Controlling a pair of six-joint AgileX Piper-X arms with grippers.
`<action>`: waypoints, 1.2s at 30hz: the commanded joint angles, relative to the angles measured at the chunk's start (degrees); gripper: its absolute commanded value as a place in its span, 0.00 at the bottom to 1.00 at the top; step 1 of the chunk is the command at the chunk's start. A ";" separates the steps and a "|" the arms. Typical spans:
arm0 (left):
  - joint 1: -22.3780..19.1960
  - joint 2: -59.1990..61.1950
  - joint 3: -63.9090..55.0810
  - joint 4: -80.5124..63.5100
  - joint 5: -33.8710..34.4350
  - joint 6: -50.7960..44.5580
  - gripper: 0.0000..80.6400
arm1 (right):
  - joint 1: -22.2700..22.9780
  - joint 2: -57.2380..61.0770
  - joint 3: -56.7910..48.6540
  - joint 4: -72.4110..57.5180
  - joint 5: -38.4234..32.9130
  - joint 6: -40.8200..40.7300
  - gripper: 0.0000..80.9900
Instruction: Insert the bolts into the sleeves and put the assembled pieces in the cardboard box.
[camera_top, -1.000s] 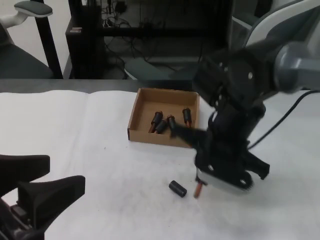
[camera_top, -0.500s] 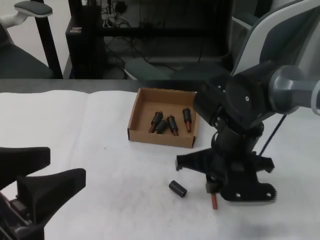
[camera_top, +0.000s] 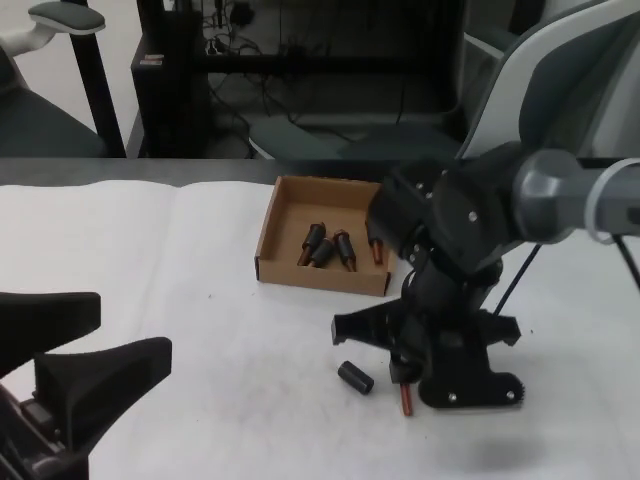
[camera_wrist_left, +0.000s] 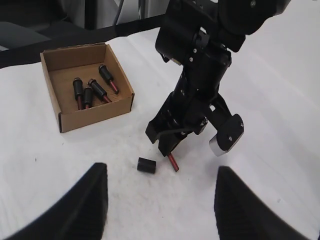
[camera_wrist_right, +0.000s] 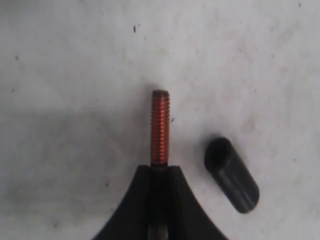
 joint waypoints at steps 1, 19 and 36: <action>-0.11 -0.54 -0.06 -0.77 -0.06 0.43 0.77 | 0.64 0.46 -0.05 0.34 -0.37 0.98 0.01; -0.11 -0.54 -0.06 -0.77 0.02 -0.66 0.77 | 0.70 -0.80 -0.05 0.44 -0.37 3.94 0.76; -0.11 -0.54 -0.06 -0.77 0.52 -18.77 0.77 | 2.69 -17.13 -0.05 -0.63 -1.71 82.40 0.76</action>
